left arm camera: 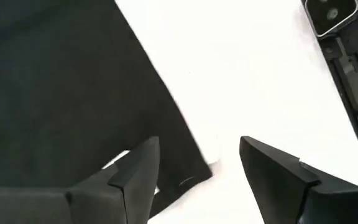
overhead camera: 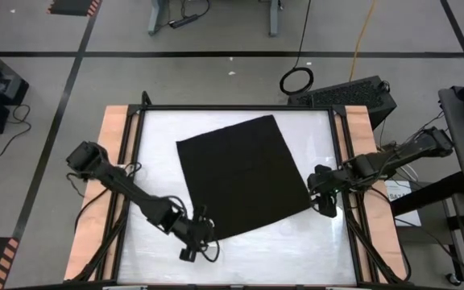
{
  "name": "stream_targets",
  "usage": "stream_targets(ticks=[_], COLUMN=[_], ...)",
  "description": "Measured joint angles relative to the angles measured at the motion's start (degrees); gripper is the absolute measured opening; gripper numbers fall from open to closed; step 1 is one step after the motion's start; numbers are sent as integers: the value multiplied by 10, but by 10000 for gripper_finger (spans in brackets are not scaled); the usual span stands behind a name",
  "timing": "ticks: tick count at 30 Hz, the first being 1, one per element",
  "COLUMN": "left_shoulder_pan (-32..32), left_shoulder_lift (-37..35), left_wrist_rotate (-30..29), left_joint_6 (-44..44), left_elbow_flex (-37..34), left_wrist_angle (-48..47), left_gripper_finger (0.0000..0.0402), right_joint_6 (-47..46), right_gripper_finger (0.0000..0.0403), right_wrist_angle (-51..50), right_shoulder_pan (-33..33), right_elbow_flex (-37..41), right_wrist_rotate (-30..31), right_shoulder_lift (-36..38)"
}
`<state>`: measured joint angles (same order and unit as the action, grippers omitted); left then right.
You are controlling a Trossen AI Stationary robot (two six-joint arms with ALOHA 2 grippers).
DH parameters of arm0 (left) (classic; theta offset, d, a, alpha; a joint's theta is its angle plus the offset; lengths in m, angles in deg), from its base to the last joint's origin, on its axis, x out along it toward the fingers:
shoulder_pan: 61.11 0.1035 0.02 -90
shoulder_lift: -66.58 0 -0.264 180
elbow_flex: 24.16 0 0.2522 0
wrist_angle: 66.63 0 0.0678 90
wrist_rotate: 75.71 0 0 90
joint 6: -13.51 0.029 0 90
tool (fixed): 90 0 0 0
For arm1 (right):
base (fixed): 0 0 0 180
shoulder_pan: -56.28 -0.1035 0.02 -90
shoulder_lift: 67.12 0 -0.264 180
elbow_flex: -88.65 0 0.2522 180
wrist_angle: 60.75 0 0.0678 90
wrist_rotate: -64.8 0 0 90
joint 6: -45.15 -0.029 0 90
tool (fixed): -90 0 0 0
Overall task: Roll towel into tight, uniform cylinder
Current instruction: Fold the black towel
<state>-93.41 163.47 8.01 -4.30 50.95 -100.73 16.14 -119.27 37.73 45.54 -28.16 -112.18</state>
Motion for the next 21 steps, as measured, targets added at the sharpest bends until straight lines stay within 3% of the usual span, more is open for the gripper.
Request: stream_targets(ticks=[7,21], left_shoulder_pan=[-21,-20], left_shoulder_lift=[40,96], left_wrist_rotate=[0,-28], left_joint_6=[-18,-104], left_elbow_flex=[0,0], left_wrist_angle=[40,4], left_gripper_finger=[231,224], right_joint_6=[-6,-34], right_gripper_finger=[137,136], right_wrist_angle=[-1,14], right_shoulder_pan=[0,0], right_elbow_flex=[0,0], right_wrist_rotate=[1,17], right_shoulder_lift=[-35,-104])
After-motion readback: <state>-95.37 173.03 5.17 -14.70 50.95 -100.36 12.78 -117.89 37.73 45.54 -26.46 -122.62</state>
